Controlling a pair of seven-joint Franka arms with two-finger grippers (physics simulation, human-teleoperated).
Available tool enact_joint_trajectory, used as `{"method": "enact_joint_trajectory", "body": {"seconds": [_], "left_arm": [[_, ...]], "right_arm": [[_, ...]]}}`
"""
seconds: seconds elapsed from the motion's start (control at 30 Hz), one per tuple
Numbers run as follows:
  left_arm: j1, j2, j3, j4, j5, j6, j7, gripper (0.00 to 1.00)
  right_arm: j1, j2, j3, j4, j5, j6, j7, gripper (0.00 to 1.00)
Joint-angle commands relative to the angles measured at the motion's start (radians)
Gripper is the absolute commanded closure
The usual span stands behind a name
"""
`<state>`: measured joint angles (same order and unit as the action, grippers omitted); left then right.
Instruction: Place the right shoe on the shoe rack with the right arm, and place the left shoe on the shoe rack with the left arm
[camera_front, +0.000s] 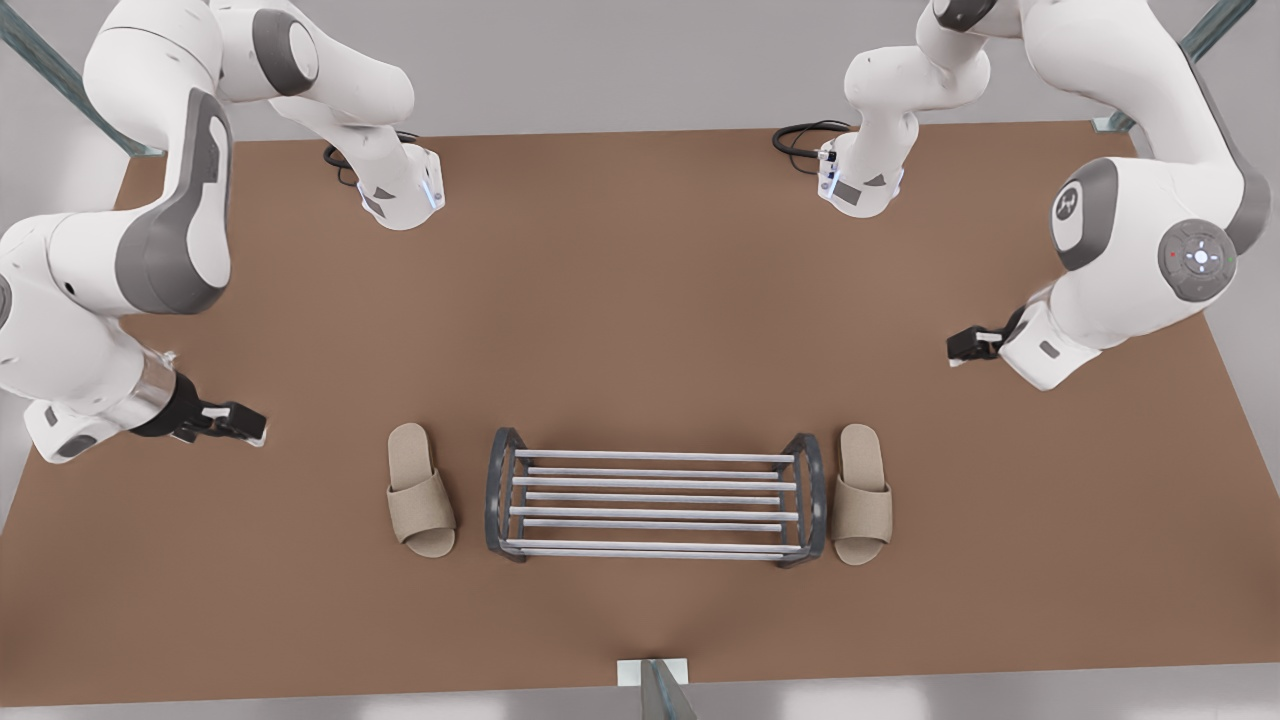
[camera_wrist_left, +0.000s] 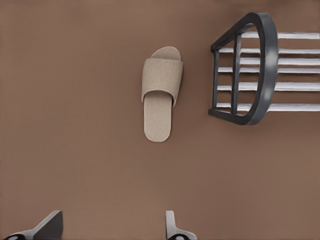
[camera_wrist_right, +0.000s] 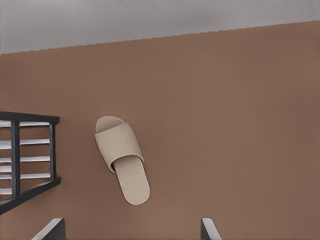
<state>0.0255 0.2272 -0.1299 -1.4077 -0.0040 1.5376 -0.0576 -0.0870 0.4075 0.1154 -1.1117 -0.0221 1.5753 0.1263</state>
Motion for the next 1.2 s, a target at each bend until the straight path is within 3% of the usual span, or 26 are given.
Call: {"method": "enact_joint_trajectory", "body": {"seconds": [0.0, 0.07, 0.1, 0.13, 0.2, 0.27, 0.33, 0.43, 0.57, 0.7, 0.73, 0.8, 0.9, 0.93, 0.97, 1.0, 1.1, 1.17], "left_arm": [[-0.004, 0.000, -0.002, -0.001, 0.024, 0.159, -0.059, 0.00], [-0.021, 0.011, -0.007, 0.007, 0.021, 0.158, -0.105, 0.00], [0.005, -0.006, -0.013, -0.037, 0.010, 0.064, -0.080, 0.00], [0.028, -0.064, -0.053, -0.199, 0.012, 0.224, -0.073, 0.00], [0.025, -0.201, -0.069, -0.615, 0.022, 0.791, -0.027, 0.00], [0.028, -0.223, -0.083, -0.858, 0.136, 1.286, -0.028, 0.00], [0.027, -0.203, -0.083, -1.002, 0.137, 1.636, -0.028, 0.00], [0.025, -0.152, -0.083, -1.110, 0.136, 1.949, -0.022, 0.00], [0.071, -0.062, -0.076, -1.100, 0.136, 1.951, -0.021, 0.04], [0.083, 0.029, -0.057, -1.030, 0.136, 1.951, -0.019, 0.01], [0.083, 0.047, -0.053, -1.016, 0.137, 1.951, -0.019, 0.01], [0.082, 0.078, -0.040, -0.993, 0.137, 1.952, -0.019, 0.01], [0.073, 0.136, -0.040, -0.950, 0.137, 1.954, -0.019, 0.01], [0.074, 0.155, -0.040, -0.935, 0.137, 1.955, -0.019, 0.01], [0.076, 0.181, -0.040, -0.915, 0.137, 1.955, -0.019, 0.01], [0.074, 0.205, -0.037, -0.910, 0.137, 1.955, -0.019, 0.01], [0.071, 0.253, -0.033, -0.863, 0.144, 1.955, -0.019, 0.01], [0.071, 0.268, -0.033, -0.852, 0.145, 1.955, -0.019, 0.01]], "right_arm": [[-0.007, 0.002, -0.005, -0.002, -0.002, 0.124, 0.157, 0.00], [-0.008, -0.018, -0.006, 0.000, -0.009, 0.060, 0.159, 0.00], [-0.007, -0.019, -0.005, -0.008, -0.007, 0.058, 0.161, 0.00], [0.006, -0.015, -0.002, -0.033, -0.009, 0.058, 0.164, 0.00], [0.006, -0.018, 0.007, -0.062, -0.009, 0.089, 0.164, 0.00], [-0.005, -0.027, 0.007, -0.077, -0.009, 0.201, 0.164, 0.00], [0.035, -0.019, 0.009, -0.106, -0.012, 0.307, 0.167, 0.00], [0.033, -0.010, 0.009, -0.109, -0.010, 0.574, 0.164, 0.00], [0.026, -0.016, 0.009, -0.146, -0.010, 0.581, 0.148, 0.00], [0.016, 0.040, 0.009, -0.189, -0.010, 0.877, 0.119, 0.00], [0.001, 0.022, 0.009, -0.327, -0.010, 1.098, 0.121, 0.00], [-0.023, 0.011, 0.010, -0.378, -0.010, 1.174, 0.119, 0.00], [-0.028, -0.147, 0.015, -0.707, -0.010, 1.358, 0.098, 0.00], [-0.054, -0.188, 0.015, -0.874, -0.010, 1.529, 0.030, 0.00], [-0.054, -0.196, 0.017, -0.961, -0.010, 1.671, 0.036, 0.00], [-0.069, -0.213, 0.024, -0.990, -0.010, 1.674, 0.036, 0.00], [-0.307, -0.233, 0.262, -1.065, -0.009, 1.669, 0.049, 0.00], [-0.347, -0.237, 0.319, -1.114, -0.009, 1.669, 0.047, 0.00]]}}
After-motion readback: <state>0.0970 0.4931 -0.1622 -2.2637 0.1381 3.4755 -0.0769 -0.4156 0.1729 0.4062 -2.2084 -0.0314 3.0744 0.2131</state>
